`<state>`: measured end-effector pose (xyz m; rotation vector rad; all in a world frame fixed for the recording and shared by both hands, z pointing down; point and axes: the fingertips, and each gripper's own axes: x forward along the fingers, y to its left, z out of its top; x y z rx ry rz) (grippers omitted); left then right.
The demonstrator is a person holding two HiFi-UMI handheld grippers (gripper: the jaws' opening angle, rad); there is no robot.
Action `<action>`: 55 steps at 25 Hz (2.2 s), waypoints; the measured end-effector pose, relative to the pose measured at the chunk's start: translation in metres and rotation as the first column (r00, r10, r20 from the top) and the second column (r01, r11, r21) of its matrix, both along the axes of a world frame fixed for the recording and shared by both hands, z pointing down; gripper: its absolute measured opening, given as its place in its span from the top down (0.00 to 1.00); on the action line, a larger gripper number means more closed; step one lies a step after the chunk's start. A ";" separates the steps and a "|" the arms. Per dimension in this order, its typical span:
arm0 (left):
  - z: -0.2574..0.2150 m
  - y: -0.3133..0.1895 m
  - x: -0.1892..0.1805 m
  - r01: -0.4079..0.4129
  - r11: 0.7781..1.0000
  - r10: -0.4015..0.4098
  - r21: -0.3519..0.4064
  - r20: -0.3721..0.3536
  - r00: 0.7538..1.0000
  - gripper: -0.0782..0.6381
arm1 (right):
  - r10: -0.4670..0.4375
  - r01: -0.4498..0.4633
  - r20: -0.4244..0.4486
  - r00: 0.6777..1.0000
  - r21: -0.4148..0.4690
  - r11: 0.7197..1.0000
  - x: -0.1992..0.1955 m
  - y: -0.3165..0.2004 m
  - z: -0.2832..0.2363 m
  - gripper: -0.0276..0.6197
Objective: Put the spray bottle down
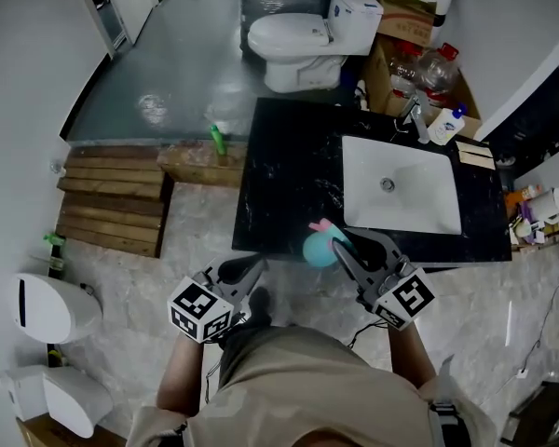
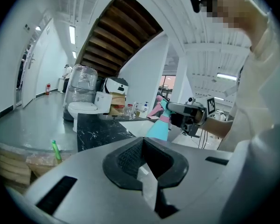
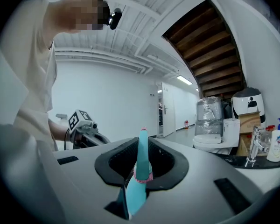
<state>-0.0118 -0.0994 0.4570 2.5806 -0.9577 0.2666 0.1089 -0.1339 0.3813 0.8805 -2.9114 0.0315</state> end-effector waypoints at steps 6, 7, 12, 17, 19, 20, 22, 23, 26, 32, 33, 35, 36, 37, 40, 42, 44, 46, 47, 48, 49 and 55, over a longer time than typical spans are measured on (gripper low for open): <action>0.002 -0.015 -0.002 -0.024 1.000 0.023 -0.007 -0.021 0.999 0.88 | 0.043 -0.043 -0.024 0.999 0.014 0.999 -0.002 -0.024 -0.006 0.85; 0.002 -0.017 -0.003 -0.026 1.000 0.026 -0.006 -0.025 0.999 0.88 | 0.050 -0.050 -0.026 0.998 0.016 0.999 -0.002 -0.028 -0.007 0.85; 0.003 -0.028 -0.012 -0.035 0.999 0.035 -0.006 -0.039 0.999 0.88 | 0.080 -0.079 -0.038 0.996 0.027 0.996 -0.007 -0.044 -0.010 0.85; 0.005 -0.038 -0.028 -0.030 1.000 0.030 -0.008 -0.057 0.998 0.88 | 0.097 -0.096 -0.037 0.995 0.028 0.995 -0.016 -0.060 -0.013 0.85; 0.005 -0.042 -0.036 -0.027 1.000 0.026 -0.007 -0.065 0.998 0.88 | 0.102 -0.101 -0.030 0.994 0.027 0.994 -0.021 -0.065 -0.016 0.85; 0.005 -0.044 -0.040 -0.024 1.000 0.024 -0.006 -0.069 0.997 0.88 | 0.106 -0.105 -0.031 0.994 0.030 0.994 -0.024 -0.068 -0.017 0.85; 0.006 -0.048 -0.048 -0.019 1.000 0.019 -0.004 -0.077 0.997 0.88 | 0.115 -0.114 -0.040 0.993 0.037 0.993 -0.028 -0.073 -0.019 0.85; 0.006 -0.050 -0.051 -0.017 1.000 0.017 -0.003 -0.080 0.997 0.88 | 0.120 -0.119 -0.045 0.992 0.039 0.992 -0.029 -0.076 -0.020 0.85; 0.005 -0.057 -0.061 -0.018 1.000 0.018 0.000 -0.086 0.996 0.88 | 0.133 -0.131 -0.053 0.990 0.044 0.990 -0.036 -0.084 -0.022 0.85; 0.005 -0.069 -0.080 -0.028 0.999 0.029 0.017 -0.088 0.996 0.88 | 0.150 -0.146 -0.060 0.987 0.059 0.987 -0.054 -0.098 -0.026 0.85; 0.005 -0.071 -0.084 -0.029 0.999 0.031 0.020 -0.089 0.996 0.88 | 0.153 -0.149 -0.060 0.986 0.063 0.987 -0.057 -0.099 -0.027 0.85; 0.004 -0.074 -0.092 -0.030 0.999 0.032 0.026 -0.095 0.995 0.88 | 0.160 -0.155 -0.065 0.985 0.073 0.985 -0.063 -0.103 -0.028 0.85; 0.003 -0.076 -0.096 -0.029 0.999 0.031 0.028 -0.097 0.995 0.88 | 0.163 -0.158 -0.069 0.984 0.077 0.984 -0.066 -0.105 -0.028 0.85; 0.004 -0.077 -0.100 -0.027 0.999 0.030 0.029 -0.100 0.995 0.88 | 0.165 -0.159 -0.074 0.984 0.081 0.984 -0.069 -0.106 -0.029 0.85; 0.006 -0.077 -0.109 -0.023 0.999 0.026 0.028 -0.108 0.994 0.88 | 0.163 -0.155 -0.088 0.983 0.095 0.983 -0.077 -0.107 -0.031 0.85; 0.007 -0.077 -0.112 -0.022 0.999 0.025 0.030 -0.114 0.993 0.88 | 0.164 -0.154 -0.099 0.982 0.106 0.982 -0.081 -0.106 -0.033 0.85; 0.007 -0.076 -0.113 -0.021 0.999 0.026 0.035 -0.120 0.992 0.88 | 0.167 -0.154 -0.108 0.980 0.116 0.981 -0.082 -0.106 -0.034 0.85; 0.006 -0.077 -0.114 -0.021 0.999 0.026 0.043 -0.122 0.992 0.88 | 0.171 -0.156 -0.111 0.979 0.128 0.979 -0.083 -0.107 -0.037 0.85; 0.006 -0.077 -0.115 -0.022 0.999 0.028 0.047 -0.121 0.992 0.88 | 0.173 -0.158 -0.112 0.979 0.135 0.978 -0.083 -0.108 -0.039 0.85; 0.005 -0.077 -0.115 -0.023 0.998 0.029 0.051 -0.121 0.992 0.88 | 0.175 -0.159 -0.111 0.978 0.140 0.977 -0.082 -0.109 -0.041 0.85; 0.004 -0.078 -0.115 -0.023 0.998 0.029 0.054 -0.121 0.992 0.88 | 0.177 -0.161 -0.110 0.978 0.145 0.976 -0.082 -0.110 -0.042 0.85; 0.005 -0.082 -0.117 -0.010 0.998 0.017 0.057 -0.114 0.993 0.88 | 0.190 -0.174 -0.093 0.977 0.160 0.972 -0.075 -0.119 -0.047 0.85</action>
